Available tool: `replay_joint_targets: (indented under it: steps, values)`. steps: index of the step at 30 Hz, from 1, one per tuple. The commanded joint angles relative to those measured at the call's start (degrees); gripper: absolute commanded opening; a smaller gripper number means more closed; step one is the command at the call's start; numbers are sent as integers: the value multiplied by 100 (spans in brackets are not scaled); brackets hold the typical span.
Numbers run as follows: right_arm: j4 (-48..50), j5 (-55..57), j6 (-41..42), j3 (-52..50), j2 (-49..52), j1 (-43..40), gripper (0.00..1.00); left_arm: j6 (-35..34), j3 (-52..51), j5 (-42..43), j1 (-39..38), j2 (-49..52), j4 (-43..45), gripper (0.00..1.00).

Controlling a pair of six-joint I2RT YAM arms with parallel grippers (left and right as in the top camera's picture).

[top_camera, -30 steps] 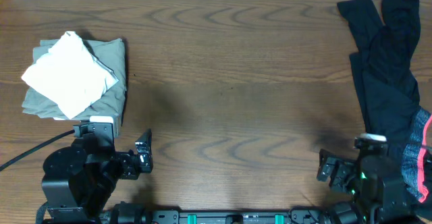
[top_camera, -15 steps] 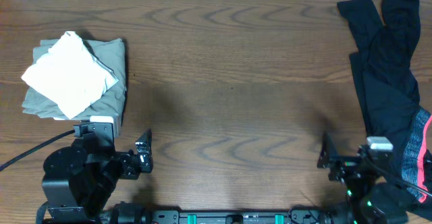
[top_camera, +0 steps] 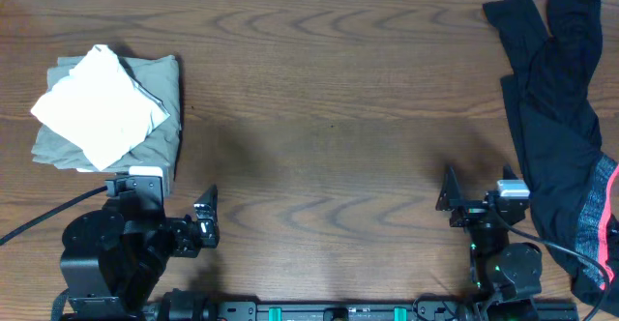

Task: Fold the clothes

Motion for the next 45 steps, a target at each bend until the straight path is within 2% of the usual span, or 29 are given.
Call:
replay_joint_targets:
  steps: [1, 3, 10, 13, 17, 45]
  values:
    - [-33, -599, -90, -66, -37, -247, 99, 76, -2, 26, -11, -26, 7, 98]
    - [-50, -903, -87, -66, -37, -319, 99, 76, -2, 26, -11, -26, 4, 98]
    - [-48, -752, -181, -66, -37, -396, 99, 76, -2, 26, -11, -26, 4, 98]
    - [-37, -616, -863, -63, -37, -402, 99, 76, -2, 26, -11, -26, 4, 98]
    - [-37, -619, -1167, -63, -37, -402, 99, 76, -2, 26, -11, -26, 4, 98]
    - [-37, -684, -1161, -63, -37, -396, 99, 76, -2, 26, -11, -26, 4, 98]
